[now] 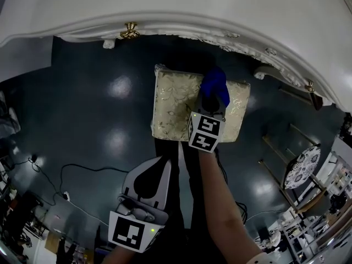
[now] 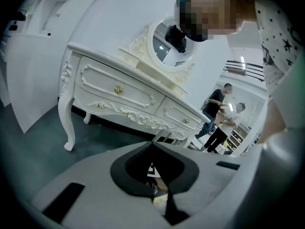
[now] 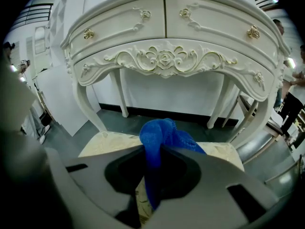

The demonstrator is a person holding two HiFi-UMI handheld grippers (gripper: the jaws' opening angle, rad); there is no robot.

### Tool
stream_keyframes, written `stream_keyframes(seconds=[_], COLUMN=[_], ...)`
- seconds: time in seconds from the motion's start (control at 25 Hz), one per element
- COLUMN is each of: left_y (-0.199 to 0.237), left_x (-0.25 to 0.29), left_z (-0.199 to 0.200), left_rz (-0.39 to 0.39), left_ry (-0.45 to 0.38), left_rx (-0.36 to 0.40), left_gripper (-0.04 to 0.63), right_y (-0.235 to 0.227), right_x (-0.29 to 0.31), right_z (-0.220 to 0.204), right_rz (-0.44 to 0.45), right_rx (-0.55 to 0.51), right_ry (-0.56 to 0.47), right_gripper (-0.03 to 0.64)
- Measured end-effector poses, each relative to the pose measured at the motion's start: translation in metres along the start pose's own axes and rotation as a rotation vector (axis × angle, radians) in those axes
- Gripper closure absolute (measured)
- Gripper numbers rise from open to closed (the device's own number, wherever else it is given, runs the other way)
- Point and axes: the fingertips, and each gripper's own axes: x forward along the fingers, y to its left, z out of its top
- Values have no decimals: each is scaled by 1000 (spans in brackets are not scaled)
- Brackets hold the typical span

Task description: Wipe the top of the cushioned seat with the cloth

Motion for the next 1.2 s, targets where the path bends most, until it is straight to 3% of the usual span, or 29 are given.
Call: stream_keyframes(seconds=[0.68,0.88,1.08,1.2], left_y=[12,13,23,26], left_x=[-15,-22,-28,-32], left_z=[-1,-6,-4,-9], left_rz=[31,42,59,67], left_ry=[-35,-16,-51,-34], left_rx=[9,-39,-11,-43], left_gripper=[586,586,586,586], right_y=[38,51,60,67], right_x=[2,3,5,6], right_z=[4,6,7,8], right_rz=[52,66,75,83], right_rx=[-25,-27,-11,-10], right_ry=[-10,-11,-5,-5], right_gripper=[552,552,552,552])
